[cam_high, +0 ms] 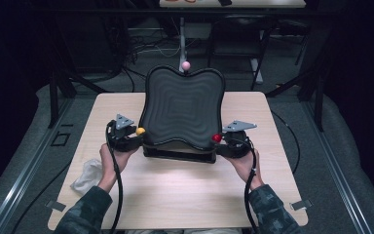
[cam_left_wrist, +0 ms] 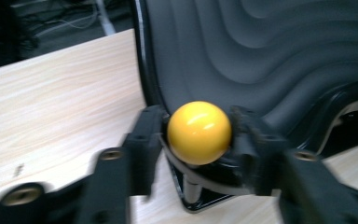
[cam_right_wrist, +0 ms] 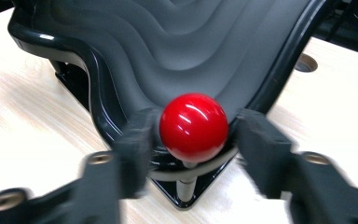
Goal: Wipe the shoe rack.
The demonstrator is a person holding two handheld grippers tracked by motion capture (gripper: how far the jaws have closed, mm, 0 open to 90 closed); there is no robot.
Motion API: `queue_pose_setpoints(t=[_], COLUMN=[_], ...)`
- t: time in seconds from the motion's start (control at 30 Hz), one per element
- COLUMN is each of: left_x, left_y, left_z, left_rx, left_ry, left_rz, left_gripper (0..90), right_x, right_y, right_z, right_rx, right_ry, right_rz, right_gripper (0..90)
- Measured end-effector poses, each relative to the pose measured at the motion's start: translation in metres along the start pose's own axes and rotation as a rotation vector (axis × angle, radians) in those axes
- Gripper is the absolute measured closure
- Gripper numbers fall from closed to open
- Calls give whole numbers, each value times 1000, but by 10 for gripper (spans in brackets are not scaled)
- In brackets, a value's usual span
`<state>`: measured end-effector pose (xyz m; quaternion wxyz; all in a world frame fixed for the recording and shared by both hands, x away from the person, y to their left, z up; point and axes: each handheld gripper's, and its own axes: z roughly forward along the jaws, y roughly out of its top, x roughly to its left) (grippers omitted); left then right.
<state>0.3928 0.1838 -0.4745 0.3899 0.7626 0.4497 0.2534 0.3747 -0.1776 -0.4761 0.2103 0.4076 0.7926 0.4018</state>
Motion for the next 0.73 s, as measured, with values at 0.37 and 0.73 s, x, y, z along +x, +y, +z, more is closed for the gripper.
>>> queue_pose_setpoints(t=[0.37,0.73], left_x=[16,23], left_y=[-28,-52], left_z=[-26,-29], left_rx=[86,163], left_ry=[14,2], left_rz=[-32,-64], left_gripper=[73,0], right_x=[-16,-40], right_y=[-14,-43], right_z=[-27,-41], right_rx=[49,72], right_ry=[-97,-138], right_rz=[73,129], right_gripper=[11,0])
